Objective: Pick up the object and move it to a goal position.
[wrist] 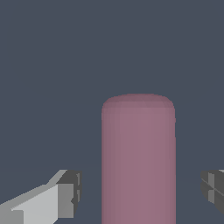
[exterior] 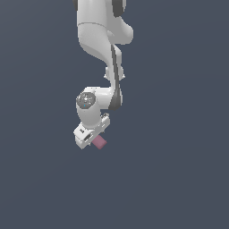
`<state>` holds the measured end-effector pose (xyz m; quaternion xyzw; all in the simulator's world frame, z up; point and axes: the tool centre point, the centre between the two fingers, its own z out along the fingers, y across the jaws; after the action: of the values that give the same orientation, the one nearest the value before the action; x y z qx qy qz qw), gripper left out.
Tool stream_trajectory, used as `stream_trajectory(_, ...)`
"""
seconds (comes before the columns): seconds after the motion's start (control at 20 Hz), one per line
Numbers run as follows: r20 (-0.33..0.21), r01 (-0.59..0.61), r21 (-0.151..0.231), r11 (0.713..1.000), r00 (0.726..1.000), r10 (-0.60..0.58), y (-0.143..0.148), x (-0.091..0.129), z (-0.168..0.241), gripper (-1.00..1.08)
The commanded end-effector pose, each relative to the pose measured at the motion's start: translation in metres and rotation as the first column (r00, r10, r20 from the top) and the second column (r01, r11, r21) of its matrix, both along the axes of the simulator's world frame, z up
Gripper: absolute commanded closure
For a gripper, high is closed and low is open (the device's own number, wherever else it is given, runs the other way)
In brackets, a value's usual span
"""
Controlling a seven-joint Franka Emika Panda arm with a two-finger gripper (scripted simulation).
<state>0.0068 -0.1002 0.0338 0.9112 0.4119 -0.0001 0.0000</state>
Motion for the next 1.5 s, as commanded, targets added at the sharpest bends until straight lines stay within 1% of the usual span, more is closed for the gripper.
stream_trajectory(0.0, 0.0, -0.001, 0.0, 1.0, 1.0, 0.001, 0.0, 0.0, -0.011, -0.92)
stream_trajectory(0.25, 0.0, -0.001, 0.0, 1.0, 1.0, 0.001, 0.0, 0.001, -0.018, -0.92)
stream_trajectory(0.3, 0.0, -0.001, 0.0, 1.0, 1.0, 0.001, 0.0, 0.001, -0.018, 1.08)
stream_trajectory(1.0, 0.0, -0.002, 0.001, 1.0, 1.0, 0.002, 0.002, 0.001, -0.013, 1.08)
stream_trajectory(1.25, 0.0, -0.002, 0.001, 1.0, 1.0, 0.002, 0.009, 0.001, 0.006, 1.08)
stream_trajectory(1.45, 0.0, -0.003, 0.0, 1.0, 1.0, 0.003, 0.018, 0.001, 0.033, 1.08)
